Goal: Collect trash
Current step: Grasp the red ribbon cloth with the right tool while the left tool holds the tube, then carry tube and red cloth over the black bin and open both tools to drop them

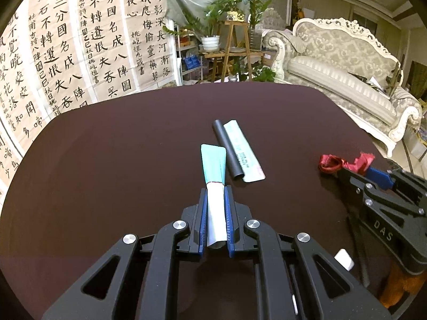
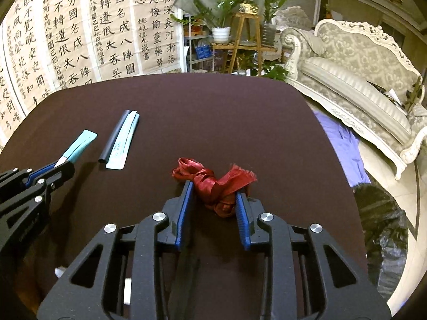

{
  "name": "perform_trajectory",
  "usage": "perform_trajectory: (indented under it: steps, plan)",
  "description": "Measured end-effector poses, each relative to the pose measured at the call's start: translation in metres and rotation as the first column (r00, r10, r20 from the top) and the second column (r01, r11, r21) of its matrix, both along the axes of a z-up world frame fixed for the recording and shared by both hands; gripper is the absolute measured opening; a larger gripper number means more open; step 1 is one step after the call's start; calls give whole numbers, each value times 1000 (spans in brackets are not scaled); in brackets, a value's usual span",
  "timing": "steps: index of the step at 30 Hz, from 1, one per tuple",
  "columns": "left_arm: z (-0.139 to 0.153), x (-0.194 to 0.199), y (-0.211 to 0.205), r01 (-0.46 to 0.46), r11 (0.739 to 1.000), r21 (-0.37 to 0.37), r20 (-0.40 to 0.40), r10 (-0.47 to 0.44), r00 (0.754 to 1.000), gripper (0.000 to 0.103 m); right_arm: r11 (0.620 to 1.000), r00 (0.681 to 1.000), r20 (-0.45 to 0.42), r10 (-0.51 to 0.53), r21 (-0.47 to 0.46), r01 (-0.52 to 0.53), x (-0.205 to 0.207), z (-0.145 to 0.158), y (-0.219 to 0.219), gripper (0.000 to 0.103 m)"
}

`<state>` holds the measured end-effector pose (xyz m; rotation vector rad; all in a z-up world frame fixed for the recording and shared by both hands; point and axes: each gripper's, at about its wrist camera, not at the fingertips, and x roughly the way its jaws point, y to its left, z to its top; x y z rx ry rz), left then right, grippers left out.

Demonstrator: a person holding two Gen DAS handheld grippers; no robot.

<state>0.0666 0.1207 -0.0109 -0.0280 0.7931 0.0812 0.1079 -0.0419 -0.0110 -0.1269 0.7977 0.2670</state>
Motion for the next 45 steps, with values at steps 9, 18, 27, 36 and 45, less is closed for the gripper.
perform_trajectory:
  steps: [9,18,27,36,45]
  plan:
    - [14,-14,-34,79,997,-14,53,-78,996,13,994,992,57,-112,21,111,-36,14,-49,30]
    - [24,-21,-89,200,980,-12,90,-199,976,13,954,946,131,-296,-6,299,-64,24,-117,30]
    - [28,-16,-150,309,951,-2,122,-306,944,13,903,888,181,-423,-5,431,-79,26,-174,30]
    - [29,-10,-205,393,919,17,150,-391,908,13,860,842,193,-504,23,510,-79,23,-221,30]
    - [20,1,-247,455,889,45,138,-457,879,13,829,812,177,-556,58,556,-67,14,-253,30]
